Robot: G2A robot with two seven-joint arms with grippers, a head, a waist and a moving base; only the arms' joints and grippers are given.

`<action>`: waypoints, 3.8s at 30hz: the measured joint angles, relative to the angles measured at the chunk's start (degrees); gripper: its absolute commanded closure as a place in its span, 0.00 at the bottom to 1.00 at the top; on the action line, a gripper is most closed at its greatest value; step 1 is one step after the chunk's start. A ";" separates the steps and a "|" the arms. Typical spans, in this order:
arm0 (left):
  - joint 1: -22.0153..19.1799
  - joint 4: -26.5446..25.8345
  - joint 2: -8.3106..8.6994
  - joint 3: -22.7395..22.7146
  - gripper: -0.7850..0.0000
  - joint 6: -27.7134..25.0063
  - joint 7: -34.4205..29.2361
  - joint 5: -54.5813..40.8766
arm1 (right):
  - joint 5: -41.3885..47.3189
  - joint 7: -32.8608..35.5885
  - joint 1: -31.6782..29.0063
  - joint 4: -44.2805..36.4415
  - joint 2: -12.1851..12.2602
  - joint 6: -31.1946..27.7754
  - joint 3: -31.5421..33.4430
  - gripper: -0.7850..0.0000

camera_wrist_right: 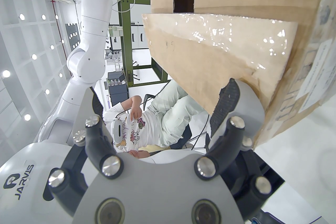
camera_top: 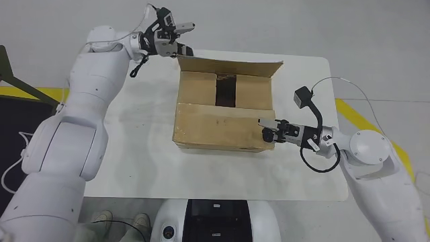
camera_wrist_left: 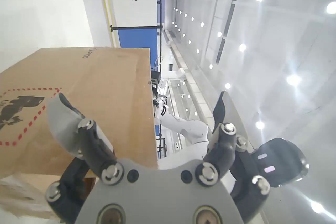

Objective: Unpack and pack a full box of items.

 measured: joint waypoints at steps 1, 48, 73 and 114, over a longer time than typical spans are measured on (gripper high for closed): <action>0.45 -0.92 0.20 0.27 0.00 0.37 0.05 0.16 | 0.00 0.00 0.00 0.00 0.00 0.00 0.00 0.00; 4.56 -8.85 7.42 9.10 0.00 2.49 0.07 -7.91 | 3.97 -4.56 13.18 11.69 -1.08 6.35 -4.56 0.00; 15.00 -17.55 13.06 -6.35 0.00 -5.69 23.87 -13.21 | 2.96 -4.33 14.15 11.03 -1.00 8.82 -5.75 0.00; 42.96 -55.55 16.36 -20.08 0.00 -9.45 58.54 -3.46 | 2.95 -4.33 14.15 11.03 -1.00 8.82 -5.75 0.00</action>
